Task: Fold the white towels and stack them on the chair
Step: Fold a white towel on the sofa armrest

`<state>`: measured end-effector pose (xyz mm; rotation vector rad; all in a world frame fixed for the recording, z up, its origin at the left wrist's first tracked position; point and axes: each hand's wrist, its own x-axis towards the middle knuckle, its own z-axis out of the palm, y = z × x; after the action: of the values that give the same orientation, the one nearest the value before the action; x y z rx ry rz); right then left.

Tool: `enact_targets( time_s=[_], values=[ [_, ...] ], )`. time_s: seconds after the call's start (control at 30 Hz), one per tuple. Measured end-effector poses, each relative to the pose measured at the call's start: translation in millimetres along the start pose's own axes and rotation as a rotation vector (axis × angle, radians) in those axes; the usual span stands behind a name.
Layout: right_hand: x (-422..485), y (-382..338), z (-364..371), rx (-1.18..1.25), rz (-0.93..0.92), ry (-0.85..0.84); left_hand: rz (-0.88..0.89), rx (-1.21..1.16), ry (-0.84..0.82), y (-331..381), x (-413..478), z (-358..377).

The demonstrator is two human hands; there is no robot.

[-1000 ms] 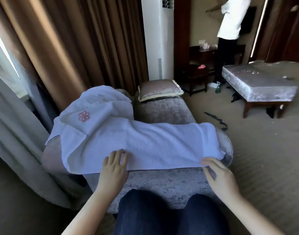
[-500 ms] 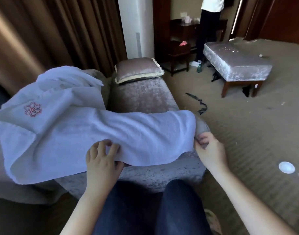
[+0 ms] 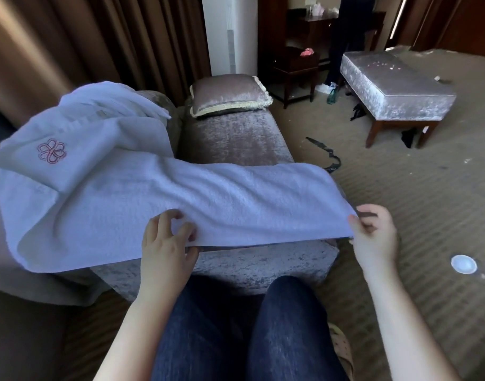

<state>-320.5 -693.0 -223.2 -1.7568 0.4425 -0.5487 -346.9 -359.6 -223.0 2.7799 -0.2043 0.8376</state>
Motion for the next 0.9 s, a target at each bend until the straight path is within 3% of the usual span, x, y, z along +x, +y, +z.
enact_targets(
  time_s=[0.13,0.33,0.53,0.73,0.9],
  values=[
    [-18.5,24.8,-12.2,-0.250,-0.118,0.008,-0.022,0.003,-0.012,4.6,-2.9,-0.5],
    [-34.2,43.9,-20.0,-0.289,-0.095,-0.023,-0.010,0.025,-0.088,7.6,-21.6,-4.3],
    [5.4,7.4,-19.1,-0.270,-0.144,0.023,0.008,0.035,-0.104,10.1,-9.7,-25.0],
    [60.8,-39.0,26.9,-0.286,-0.107,-0.166,0.096,-0.024,-0.025,12.1,76.6,-12.7],
    [107.7,-54.5,56.5,-0.591,-0.039,-0.332,0.003,-0.054,-0.052,13.4,132.2,27.9]
  ],
)
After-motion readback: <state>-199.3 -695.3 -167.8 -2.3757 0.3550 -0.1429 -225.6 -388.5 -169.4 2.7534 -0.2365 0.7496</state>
